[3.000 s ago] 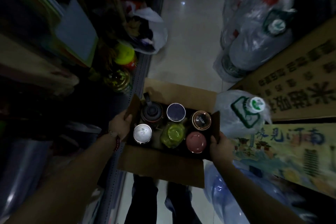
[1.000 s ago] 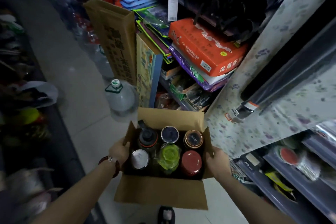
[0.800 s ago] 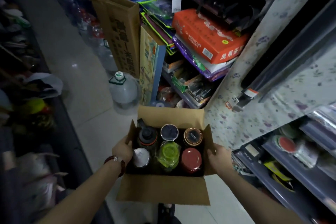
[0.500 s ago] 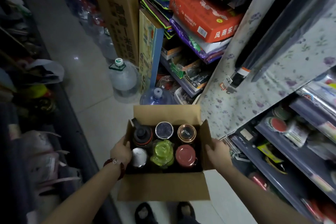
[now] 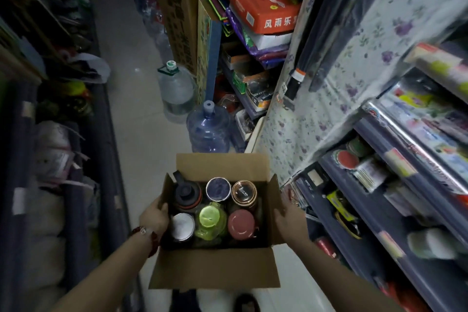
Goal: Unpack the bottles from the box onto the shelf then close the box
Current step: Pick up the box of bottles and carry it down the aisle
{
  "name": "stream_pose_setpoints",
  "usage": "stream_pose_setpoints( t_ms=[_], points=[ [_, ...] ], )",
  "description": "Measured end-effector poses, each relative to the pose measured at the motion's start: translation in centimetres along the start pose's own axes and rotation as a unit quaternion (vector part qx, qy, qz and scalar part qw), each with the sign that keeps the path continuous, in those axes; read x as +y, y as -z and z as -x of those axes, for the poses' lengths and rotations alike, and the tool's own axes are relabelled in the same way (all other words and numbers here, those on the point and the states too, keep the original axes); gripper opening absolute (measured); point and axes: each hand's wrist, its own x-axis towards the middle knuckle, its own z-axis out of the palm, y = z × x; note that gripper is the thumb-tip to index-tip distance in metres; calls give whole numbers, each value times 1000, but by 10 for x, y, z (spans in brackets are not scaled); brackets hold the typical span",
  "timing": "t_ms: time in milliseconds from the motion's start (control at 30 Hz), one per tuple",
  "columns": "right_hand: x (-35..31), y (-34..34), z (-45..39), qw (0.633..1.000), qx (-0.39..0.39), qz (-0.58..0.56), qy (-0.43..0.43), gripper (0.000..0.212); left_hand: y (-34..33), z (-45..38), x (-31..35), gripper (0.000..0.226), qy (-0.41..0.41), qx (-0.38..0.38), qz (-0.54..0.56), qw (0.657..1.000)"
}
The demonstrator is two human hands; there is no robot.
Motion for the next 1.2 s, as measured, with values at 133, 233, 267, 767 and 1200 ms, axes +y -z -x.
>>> stream_pose_setpoints(
  t_ms=[133, 233, 267, 767, 1200],
  points=[
    [46, 10, 29, 1000, -7, -5, -1, 14, -29, 56, -17, 37, 41, -14, 47, 998],
    [77, 6, 53, 999, -17, -9, -30, 23, -47, 80, -38, 37, 54, -30, 68, 996],
    [87, 4, 60, 999, -14, -7, -36, 24, -54, 86, -46, 37, 49, -43, 71, 995],
    [191, -116, 28, 996, -74, 37, -25, 18, -185, 77, -185, 36, 124, 3, 112, 986],
    [255, -296, -75, 996, -88, 14, 14, 21, -293, -49, -305, 33, 154, 49, 114, 980]
  ],
)
